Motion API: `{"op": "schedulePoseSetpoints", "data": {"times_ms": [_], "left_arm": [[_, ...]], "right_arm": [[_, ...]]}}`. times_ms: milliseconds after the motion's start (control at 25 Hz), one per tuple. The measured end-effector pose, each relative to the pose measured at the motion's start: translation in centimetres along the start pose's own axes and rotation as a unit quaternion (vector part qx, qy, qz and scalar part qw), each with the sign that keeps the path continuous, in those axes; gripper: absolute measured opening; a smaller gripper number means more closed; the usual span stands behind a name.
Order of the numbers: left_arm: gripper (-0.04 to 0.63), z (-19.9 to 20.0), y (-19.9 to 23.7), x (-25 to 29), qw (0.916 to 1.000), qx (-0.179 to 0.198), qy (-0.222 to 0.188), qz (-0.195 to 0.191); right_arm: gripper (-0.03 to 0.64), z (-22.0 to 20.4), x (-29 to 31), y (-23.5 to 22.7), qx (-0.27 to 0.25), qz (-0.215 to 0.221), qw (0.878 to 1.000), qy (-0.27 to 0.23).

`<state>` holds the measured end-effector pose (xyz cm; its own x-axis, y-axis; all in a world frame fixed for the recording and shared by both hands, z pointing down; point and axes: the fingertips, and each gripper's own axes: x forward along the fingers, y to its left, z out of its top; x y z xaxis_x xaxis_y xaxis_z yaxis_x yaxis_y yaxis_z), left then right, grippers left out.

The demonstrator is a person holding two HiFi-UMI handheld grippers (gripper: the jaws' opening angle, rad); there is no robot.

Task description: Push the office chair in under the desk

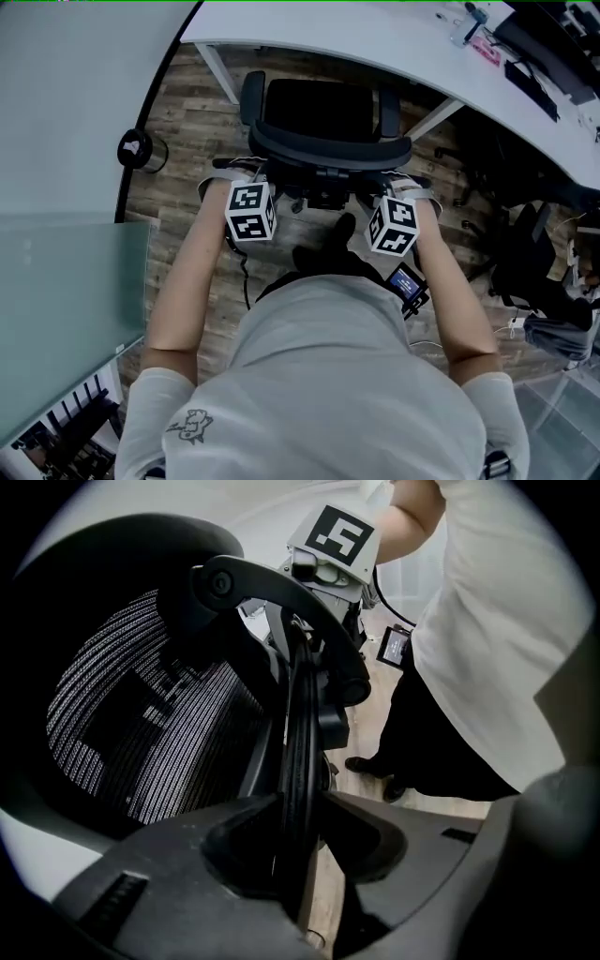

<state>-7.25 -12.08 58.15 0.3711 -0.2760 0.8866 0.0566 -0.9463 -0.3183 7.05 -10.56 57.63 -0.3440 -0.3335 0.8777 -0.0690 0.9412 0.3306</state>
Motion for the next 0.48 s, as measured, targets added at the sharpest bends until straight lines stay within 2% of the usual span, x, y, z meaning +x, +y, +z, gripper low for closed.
{"op": "schedulePoseSetpoints", "data": {"times_ms": [480], "left_arm": [[0.117,4.2,2.0,2.2,0.9987,0.044,-0.017,-0.019]], "right_arm": [[0.11,-4.3,-1.6,-0.6,0.045,-0.006,0.999,-0.005]]}}
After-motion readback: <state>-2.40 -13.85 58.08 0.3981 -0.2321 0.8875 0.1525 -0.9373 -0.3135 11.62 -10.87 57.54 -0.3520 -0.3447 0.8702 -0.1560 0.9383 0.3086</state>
